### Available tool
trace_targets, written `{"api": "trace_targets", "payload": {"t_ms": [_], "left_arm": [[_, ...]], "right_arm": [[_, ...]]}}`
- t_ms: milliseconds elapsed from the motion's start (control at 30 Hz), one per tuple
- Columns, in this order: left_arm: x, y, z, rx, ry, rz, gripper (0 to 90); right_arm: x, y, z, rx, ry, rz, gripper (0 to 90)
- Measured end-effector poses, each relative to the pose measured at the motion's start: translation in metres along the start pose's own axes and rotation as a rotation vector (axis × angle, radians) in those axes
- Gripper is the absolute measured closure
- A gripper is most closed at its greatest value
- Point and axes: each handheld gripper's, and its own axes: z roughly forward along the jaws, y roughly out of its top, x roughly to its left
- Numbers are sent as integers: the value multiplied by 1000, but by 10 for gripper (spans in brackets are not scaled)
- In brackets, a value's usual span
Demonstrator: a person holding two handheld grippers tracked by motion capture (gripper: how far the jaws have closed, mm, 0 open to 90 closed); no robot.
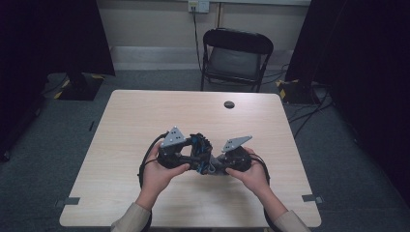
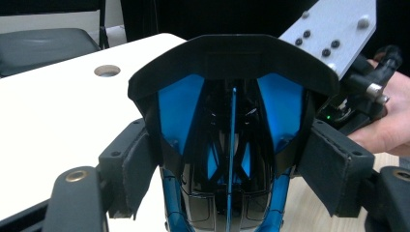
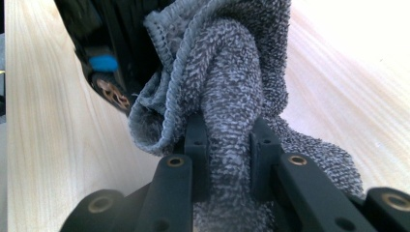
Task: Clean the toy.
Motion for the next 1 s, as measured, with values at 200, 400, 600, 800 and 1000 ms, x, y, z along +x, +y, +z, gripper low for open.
{"api": "trace_targets", "payload": {"t_ms": [200, 400, 600, 800, 1000], "left_arm": [[2, -3, -3, 4, 6, 0, 252], [6, -8, -4, 16, 18, -6, 252], [8, -15, 1, 32, 20, -15, 252], [10, -19, 5, 42, 18, -23, 252], [9, -17, 9, 35, 16, -27, 252]], "right_arm": [[-5, -2, -8, -14, -18, 10, 750], [-15, 8, -35, -66, -66, 13, 749], [-19, 23, -57, -120, -80, 9, 749], [-17, 33, -64, -149, -82, -4, 750], [-12, 37, -57, -139, -56, -14, 750]]}}
